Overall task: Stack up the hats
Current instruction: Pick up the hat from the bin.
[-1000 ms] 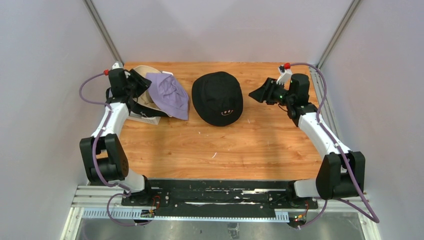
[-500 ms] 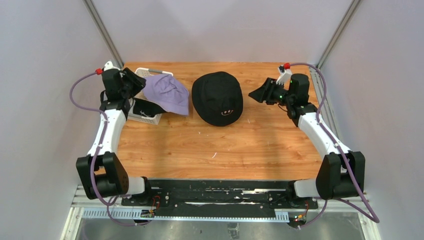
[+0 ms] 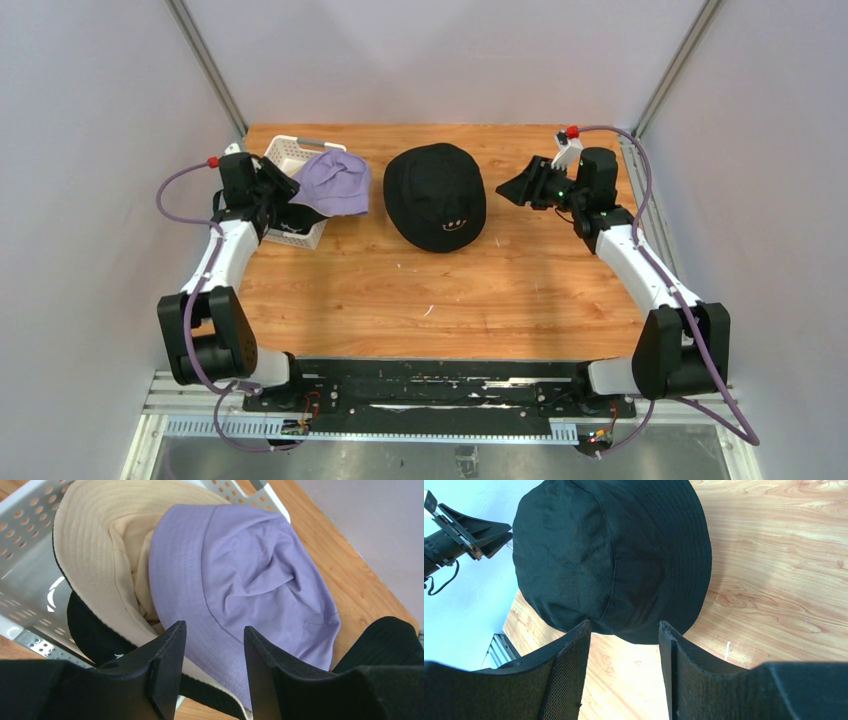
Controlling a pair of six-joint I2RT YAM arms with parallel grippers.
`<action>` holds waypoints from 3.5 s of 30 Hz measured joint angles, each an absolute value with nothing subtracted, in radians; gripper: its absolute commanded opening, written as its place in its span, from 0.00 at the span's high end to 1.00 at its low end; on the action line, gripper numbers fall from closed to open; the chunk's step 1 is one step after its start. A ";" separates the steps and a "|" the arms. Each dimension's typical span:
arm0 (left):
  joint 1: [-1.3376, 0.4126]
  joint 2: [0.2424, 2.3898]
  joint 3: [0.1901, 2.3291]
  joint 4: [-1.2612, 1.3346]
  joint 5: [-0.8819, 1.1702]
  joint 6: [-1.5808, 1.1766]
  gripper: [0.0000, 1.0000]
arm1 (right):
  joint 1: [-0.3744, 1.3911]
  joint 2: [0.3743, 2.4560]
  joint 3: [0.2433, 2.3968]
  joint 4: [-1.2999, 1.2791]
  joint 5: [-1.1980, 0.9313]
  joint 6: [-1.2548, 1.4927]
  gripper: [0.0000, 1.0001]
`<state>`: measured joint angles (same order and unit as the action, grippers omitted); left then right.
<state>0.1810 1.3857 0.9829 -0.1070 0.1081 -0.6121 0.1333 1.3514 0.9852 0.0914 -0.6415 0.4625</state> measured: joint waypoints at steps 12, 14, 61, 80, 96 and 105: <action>0.181 1.472 0.980 -0.110 0.127 -0.612 0.49 | 0.133 1.353 0.985 0.092 -0.641 0.463 0.48; 0.181 1.481 0.979 -0.110 0.128 -0.612 0.49 | 0.133 1.354 0.985 0.092 -0.641 0.463 0.48; 0.176 1.249 0.849 0.157 0.341 -0.772 0.36 | 0.180 1.372 0.982 0.093 -0.618 0.452 0.49; 0.175 1.366 0.776 0.057 0.257 -0.707 0.36 | 0.181 1.375 0.982 0.092 -0.608 0.447 0.49; 0.175 1.135 0.751 0.017 0.128 -0.602 0.36 | 0.181 1.383 0.982 0.092 -0.608 0.448 0.49; 0.100 1.050 0.838 -0.137 0.036 -0.445 0.36 | 0.181 1.383 0.982 0.093 -0.608 0.448 0.49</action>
